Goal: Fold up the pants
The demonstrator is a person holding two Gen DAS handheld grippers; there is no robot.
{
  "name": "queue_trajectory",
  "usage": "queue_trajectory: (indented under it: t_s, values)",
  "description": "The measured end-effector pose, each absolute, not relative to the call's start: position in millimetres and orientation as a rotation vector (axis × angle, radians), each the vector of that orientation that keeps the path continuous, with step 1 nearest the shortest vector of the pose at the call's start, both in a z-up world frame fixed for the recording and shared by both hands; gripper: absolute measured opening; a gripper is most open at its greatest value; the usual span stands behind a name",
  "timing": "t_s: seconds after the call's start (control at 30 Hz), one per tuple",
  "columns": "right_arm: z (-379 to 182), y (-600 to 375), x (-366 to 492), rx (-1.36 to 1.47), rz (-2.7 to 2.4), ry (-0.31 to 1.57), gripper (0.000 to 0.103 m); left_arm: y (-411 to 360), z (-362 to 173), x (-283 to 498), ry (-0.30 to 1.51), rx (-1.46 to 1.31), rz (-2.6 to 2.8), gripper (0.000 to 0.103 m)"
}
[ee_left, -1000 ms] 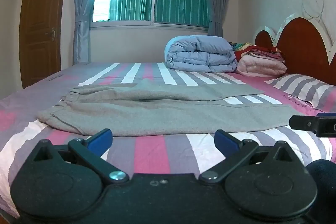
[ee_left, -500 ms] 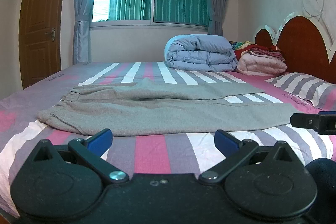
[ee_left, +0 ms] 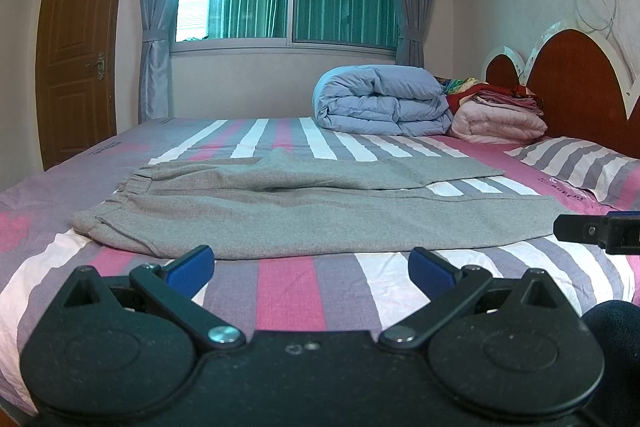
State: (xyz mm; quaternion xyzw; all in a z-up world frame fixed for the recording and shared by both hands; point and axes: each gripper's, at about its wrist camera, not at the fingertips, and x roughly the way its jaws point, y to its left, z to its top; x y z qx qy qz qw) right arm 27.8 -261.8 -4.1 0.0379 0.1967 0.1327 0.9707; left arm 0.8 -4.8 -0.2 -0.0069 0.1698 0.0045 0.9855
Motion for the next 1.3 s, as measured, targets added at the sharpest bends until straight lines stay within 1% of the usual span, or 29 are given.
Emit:
queue_trajectory:
  t_s: [1.3]
  values:
    - [-4.8, -262.8, 28.0, 0.08, 0.267, 0.397, 0.103, -3.3, -4.1, 3.5, 0.344, -0.01, 0.011, 0.097]
